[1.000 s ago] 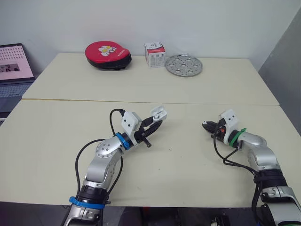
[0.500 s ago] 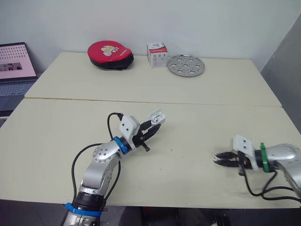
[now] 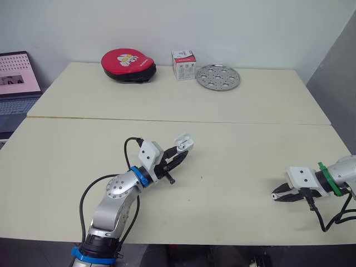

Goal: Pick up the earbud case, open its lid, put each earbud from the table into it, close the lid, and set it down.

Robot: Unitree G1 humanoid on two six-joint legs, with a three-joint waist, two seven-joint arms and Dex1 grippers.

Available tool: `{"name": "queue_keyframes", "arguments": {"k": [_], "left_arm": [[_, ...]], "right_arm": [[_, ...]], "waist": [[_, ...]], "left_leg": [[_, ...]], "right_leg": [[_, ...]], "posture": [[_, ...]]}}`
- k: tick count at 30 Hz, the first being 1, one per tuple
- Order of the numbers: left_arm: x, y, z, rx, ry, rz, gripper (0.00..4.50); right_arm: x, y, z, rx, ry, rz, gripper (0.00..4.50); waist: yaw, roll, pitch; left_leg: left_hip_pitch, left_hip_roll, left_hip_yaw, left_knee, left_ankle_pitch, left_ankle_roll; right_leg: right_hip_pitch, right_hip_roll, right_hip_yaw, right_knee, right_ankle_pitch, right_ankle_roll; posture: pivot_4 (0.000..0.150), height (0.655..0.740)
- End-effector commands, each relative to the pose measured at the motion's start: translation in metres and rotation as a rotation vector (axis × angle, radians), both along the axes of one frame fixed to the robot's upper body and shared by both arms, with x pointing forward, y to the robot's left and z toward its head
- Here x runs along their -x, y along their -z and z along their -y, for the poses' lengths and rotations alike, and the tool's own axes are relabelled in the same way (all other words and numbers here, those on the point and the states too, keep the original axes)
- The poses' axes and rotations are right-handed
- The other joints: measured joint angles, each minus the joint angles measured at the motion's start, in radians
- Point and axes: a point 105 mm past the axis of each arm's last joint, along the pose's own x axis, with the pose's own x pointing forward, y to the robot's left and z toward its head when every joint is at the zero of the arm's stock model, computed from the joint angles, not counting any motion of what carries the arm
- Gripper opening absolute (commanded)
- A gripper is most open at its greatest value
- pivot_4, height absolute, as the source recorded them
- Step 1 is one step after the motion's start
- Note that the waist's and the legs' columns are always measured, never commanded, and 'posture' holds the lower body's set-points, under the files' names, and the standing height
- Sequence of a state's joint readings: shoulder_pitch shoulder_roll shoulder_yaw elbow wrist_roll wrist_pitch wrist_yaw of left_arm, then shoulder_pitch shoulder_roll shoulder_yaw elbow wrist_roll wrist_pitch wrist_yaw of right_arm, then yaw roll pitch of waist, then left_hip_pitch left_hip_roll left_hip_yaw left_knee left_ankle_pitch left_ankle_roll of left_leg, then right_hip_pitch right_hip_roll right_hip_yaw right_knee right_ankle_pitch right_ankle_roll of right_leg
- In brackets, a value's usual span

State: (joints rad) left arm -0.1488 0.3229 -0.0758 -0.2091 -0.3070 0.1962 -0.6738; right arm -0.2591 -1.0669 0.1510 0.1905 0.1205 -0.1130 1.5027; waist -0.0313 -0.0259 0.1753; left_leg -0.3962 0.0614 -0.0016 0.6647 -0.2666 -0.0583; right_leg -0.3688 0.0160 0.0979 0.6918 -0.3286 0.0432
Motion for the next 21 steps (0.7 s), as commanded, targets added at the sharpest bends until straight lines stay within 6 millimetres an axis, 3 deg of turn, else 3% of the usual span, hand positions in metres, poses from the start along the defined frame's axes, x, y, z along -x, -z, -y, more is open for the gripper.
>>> {"name": "queue_keyframes", "arguments": {"k": [1,5,13,21], "left_arm": [[0.006,-0.014,0.001,0.013,0.007,0.049,0.78],[0.009,-0.013,0.000,0.010,0.004,0.039,0.78],[0.009,-0.009,0.000,0.011,0.007,0.018,0.78],[0.008,-0.007,0.006,0.019,0.019,0.011,0.78]], "right_arm": [[0.000,0.004,-0.005,-0.013,-0.015,-0.015,1.44],[-0.002,-0.010,-0.008,-0.044,-0.017,0.014,2.79],[0.000,-0.060,-0.013,0.002,0.048,0.107,2.82],[0.010,-0.051,-0.020,0.340,0.057,0.176,2.82]], "waist": [[-0.001,0.000,0.000],[-0.002,0.000,0.000],[0.002,0.003,0.001],[0.002,0.003,0.001]], "left_leg": [[0.000,0.000,0.000,0.000,0.000,0.000],[0.003,0.000,0.001,0.000,0.000,0.000],[0.001,-0.001,0.000,0.000,0.000,0.000],[0.000,-0.001,0.000,0.000,0.000,0.000]], "right_leg": [[0.000,0.000,0.000,0.000,0.000,0.000],[0.002,0.000,0.001,0.001,0.000,0.000],[0.000,0.000,0.001,0.002,0.000,0.000],[-0.001,0.000,0.000,0.002,0.000,0.000]], "posture": [[0.150,0.7400],[0.150,0.7400],[0.150,0.7400],[0.150,0.7400]]}}
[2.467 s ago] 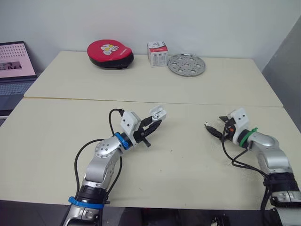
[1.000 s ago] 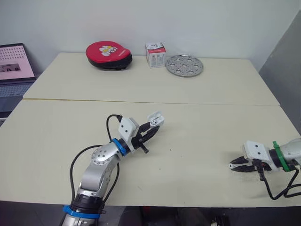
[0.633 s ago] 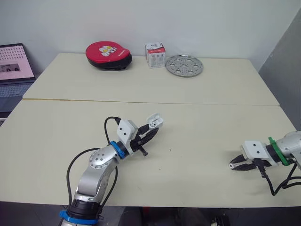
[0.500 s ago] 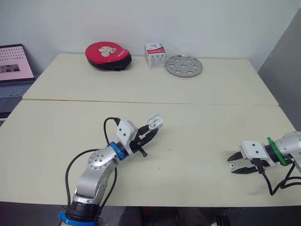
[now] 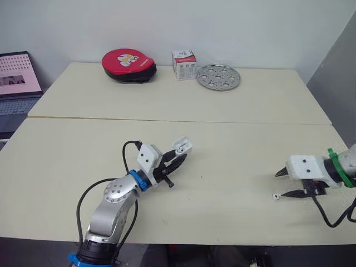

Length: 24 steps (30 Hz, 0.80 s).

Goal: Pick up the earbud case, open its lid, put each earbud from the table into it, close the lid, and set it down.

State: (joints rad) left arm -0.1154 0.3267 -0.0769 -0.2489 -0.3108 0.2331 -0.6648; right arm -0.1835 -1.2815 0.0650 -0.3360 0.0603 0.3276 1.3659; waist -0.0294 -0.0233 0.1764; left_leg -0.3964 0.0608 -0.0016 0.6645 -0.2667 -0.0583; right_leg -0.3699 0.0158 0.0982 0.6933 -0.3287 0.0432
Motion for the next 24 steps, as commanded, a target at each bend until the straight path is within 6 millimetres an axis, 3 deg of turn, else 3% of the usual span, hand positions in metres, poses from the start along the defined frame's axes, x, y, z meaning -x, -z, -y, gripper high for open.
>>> {"name": "queue_keyframes", "arguments": {"k": [1,8,18,21,24], "left_arm": [[0.002,-0.012,0.008,0.024,0.026,0.042,0.78],[0.002,-0.012,0.009,0.030,0.021,0.045,0.78],[0.003,-0.012,0.010,0.037,0.014,0.046,0.78],[0.003,-0.011,0.011,0.036,0.014,0.046,0.78],[0.003,-0.011,0.011,0.037,0.014,0.045,0.78]], "right_arm": [[0.000,0.006,-0.005,0.112,-0.017,0.020,2.82],[-0.007,0.024,-0.009,0.158,-0.038,0.002,2.82],[-0.004,0.033,-0.011,0.143,-0.030,-0.059,2.82],[-0.002,0.036,-0.011,0.142,-0.033,-0.079,2.25],[-0.002,0.037,-0.011,0.143,-0.034,-0.083,1.11]], "waist": [[0.000,0.000,0.000],[-0.002,0.000,0.000],[0.000,0.000,0.000],[0.000,0.000,0.000],[0.000,0.000,0.000]], "left_leg": [[0.000,0.000,0.000,0.000,0.000,0.000],[0.000,0.000,0.001,0.000,0.000,0.000],[-0.001,0.000,0.000,0.000,0.000,0.000],[-0.001,0.000,0.000,0.000,0.000,0.000],[-0.001,0.000,0.000,0.000,0.000,0.000]], "right_leg": [[0.000,0.000,0.000,0.000,0.000,0.000],[-0.001,0.000,0.001,0.000,0.000,0.000],[-0.002,0.000,0.000,0.000,0.000,0.000],[-0.002,0.000,0.000,0.000,0.000,0.000],[-0.002,0.000,0.000,0.000,0.000,0.000]], "posture": [[0.150,0.7400],[0.150,0.7400],[0.150,0.7400],[0.150,0.7400],[0.150,0.7400]]}}
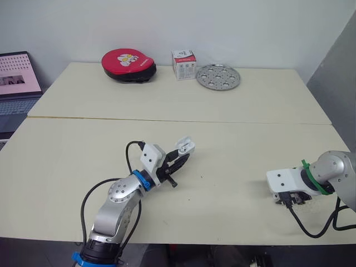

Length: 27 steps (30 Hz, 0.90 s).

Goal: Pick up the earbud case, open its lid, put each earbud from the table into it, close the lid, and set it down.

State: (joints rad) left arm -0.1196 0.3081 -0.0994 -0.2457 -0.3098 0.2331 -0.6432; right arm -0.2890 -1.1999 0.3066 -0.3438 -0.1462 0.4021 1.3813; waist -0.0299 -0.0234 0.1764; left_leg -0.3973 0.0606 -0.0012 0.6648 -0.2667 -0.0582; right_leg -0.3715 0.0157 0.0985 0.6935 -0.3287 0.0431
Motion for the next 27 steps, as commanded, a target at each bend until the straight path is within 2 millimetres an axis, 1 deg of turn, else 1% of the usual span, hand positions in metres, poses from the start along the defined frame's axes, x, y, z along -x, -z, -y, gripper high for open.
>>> {"name": "queue_keyframes", "arguments": {"k": [1,2,3,6,9,11,15,16,18,20,22,24,27], "left_arm": [[0.003,-0.012,0.004,0.020,0.012,0.051,0.78],[0.003,-0.012,0.004,0.020,0.012,0.051,0.78],[0.002,-0.012,0.004,0.019,0.012,0.051,0.78],[0.002,-0.012,0.003,0.019,0.012,0.052,0.78],[0.000,-0.013,0.003,0.018,0.012,0.055,0.78],[-0.001,-0.013,0.002,0.018,0.013,0.058,0.78],[-0.004,-0.020,0.003,0.030,0.025,0.083,0.78],[-0.005,-0.021,0.004,0.033,0.029,0.087,0.78],[-0.005,-0.025,0.006,0.037,0.041,0.097,0.78],[-0.006,-0.028,0.008,0.041,0.051,0.103,0.78],[-0.007,-0.030,0.010,0.045,0.065,0.108,0.78],[-0.007,-0.033,0.011,0.048,0.077,0.112,0.78],[-0.008,-0.035,0.013,0.050,0.088,0.113,0.78]], "right_arm": [[0.000,0.000,0.000,0.003,-0.003,-0.007,0.78],[-0.001,-0.001,0.000,0.000,-0.004,-0.003,0.44],[-0.002,-0.003,-0.001,-0.005,-0.005,0.002,0.38],[-0.004,-0.009,-0.005,-0.027,-0.011,0.018,0.38],[-0.009,-0.027,-0.014,-0.104,-0.006,0.059,0.38],[-0.014,-0.044,-0.029,-0.220,-0.004,0.095,0.38],[-0.027,-0.082,-0.076,-0.599,0.031,0.169,0.38],[-0.028,-0.088,-0.085,-0.664,0.024,0.184,0.38],[-0.033,-0.104,-0.107,-0.856,0.035,0.242,0.38],[-0.038,-0.120,-0.126,-1.035,0.037,0.311,0.38],[-0.036,-0.129,-0.141,-1.198,0.032,0.325,0.38],[-0.033,-0.131,-0.153,-1.302,0.035,0.336,0.38],[-0.033,-0.127,-0.166,-1.372,0.058,0.321,0.38]], "waist": [[0.000,0.000,0.000],[0.000,0.000,0.000],[0.000,0.000,0.000],[0.000,0.000,0.000],[-0.001,0.000,0.000],[-0.002,0.000,0.000],[-0.002,-0.001,0.000],[-0.002,-0.001,0.000],[0.000,-0.001,0.000],[0.000,-0.001,0.000],[0.001,-0.001,0.000],[0.002,-0.001,0.000],[0.001,-0.001,0.000]], "left_leg": [[0.000,0.000,0.000,0.000,0.000,0.000],[0.000,0.000,0.000,0.000,0.000,0.000],[0.000,0.000,0.000,0.000,0.000,0.000],[0.000,0.000,0.000,0.000,0.000,0.000],[0.000,0.000,0.000,0.000,0.000,0.000],[0.000,0.000,0.000,0.000,0.000,0.000],[0.001,0.000,-0.001,0.000,0.000,0.000],[0.000,0.000,-0.002,0.000,0.000,0.000],[0.000,0.000,-0.003,0.001,0.000,0.000],[-0.001,0.000,-0.003,0.001,0.000,0.000],[-0.003,0.000,-0.003,0.001,0.000,0.000],[-0.003,0.000,-0.003,0.000,0.000,0.000],[-0.003,0.000,-0.003,0.000,0.000,0.000]], "right_leg": [[0.000,0.000,0.000,0.000,0.000,0.000],[0.000,0.000,0.000,0.000,0.000,0.000],[0.000,0.000,0.000,0.000,0.000,0.000],[0.000,0.000,0.000,0.000,0.000,0.000],[0.000,0.000,0.000,0.000,0.000,0.000],[0.000,0.000,0.000,0.001,0.000,0.000],[0.000,0.001,0.000,0.003,0.000,0.000],[0.000,0.001,-0.001,0.003,0.000,0.000],[0.000,0.001,-0.002,0.003,0.000,0.000],[0.000,0.001,-0.002,0.002,0.000,0.000],[-0.002,0.000,-0.002,0.003,0.000,0.000],[-0.002,0.000,-0.003,0.002,0.000,0.000],[-0.002,0.000,-0.002,0.002,0.000,0.000]], "posture": [[0.150,0.7400],[0.150,0.7400],[0.150,0.7400],[0.150,0.7400],[0.150,0.7400],[0.150,0.7400],[0.150,0.7400],[0.150,0.7400],[0.150,0.7400],[0.150,0.7400],[0.150,0.7400],[0.150,0.7400],[0.150,0.7400]]}}
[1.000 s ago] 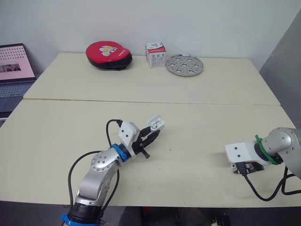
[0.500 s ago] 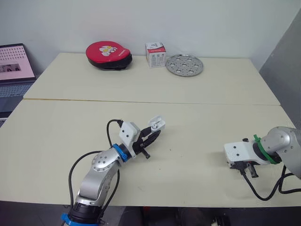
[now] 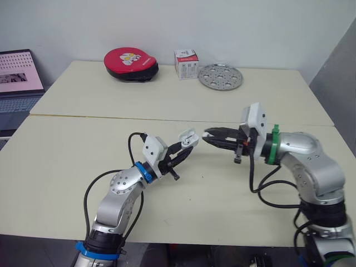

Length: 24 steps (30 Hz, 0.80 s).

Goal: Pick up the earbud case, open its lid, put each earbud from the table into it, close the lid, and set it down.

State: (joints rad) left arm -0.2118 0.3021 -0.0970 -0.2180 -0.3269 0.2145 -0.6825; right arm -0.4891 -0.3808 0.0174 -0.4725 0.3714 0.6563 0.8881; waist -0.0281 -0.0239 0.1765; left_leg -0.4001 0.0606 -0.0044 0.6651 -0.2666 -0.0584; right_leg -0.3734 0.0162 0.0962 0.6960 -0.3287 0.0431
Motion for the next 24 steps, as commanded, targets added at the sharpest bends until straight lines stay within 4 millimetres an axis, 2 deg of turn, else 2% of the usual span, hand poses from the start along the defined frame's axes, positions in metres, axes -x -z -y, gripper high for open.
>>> {"name": "queue_keyframes", "arguments": {"k": [1,5,13,24], "left_arm": [[0.001,-0.013,0.005,0.033,0.033,0.033,0.78],[0.002,-0.014,0.006,0.032,0.052,0.031,0.78],[0.003,-0.015,0.007,0.029,0.074,0.024,0.78],[0.001,-0.017,0.007,0.029,0.075,0.028,0.78]], "right_arm": [[0.000,-0.007,-0.006,-0.084,0.031,0.038,0.38],[-0.007,0.006,-0.011,-0.074,0.056,0.059,0.38],[-0.024,0.011,-0.010,-0.065,0.115,0.136,0.38],[-0.026,0.030,-0.007,0.030,0.135,0.187,0.38]], "waist": [[-0.001,0.000,0.000],[-0.003,0.000,0.000],[-0.004,0.000,0.000],[-0.004,0.000,0.000]], "left_leg": [[0.000,0.000,0.000,0.000,0.000,0.000],[0.001,0.000,0.000,0.000,0.000,0.000],[0.001,0.000,0.001,0.000,0.000,0.000],[0.001,0.000,0.001,0.000,0.000,0.000]], "right_leg": [[0.000,0.000,0.000,0.000,0.000,0.000],[0.000,0.000,0.000,0.001,0.000,0.000],[0.000,0.000,0.000,0.001,0.000,0.000],[0.000,0.000,0.000,0.001,0.000,0.000]], "posture": [[0.150,0.7400],[0.150,0.7400],[0.150,0.7400],[0.150,0.7400]]}}
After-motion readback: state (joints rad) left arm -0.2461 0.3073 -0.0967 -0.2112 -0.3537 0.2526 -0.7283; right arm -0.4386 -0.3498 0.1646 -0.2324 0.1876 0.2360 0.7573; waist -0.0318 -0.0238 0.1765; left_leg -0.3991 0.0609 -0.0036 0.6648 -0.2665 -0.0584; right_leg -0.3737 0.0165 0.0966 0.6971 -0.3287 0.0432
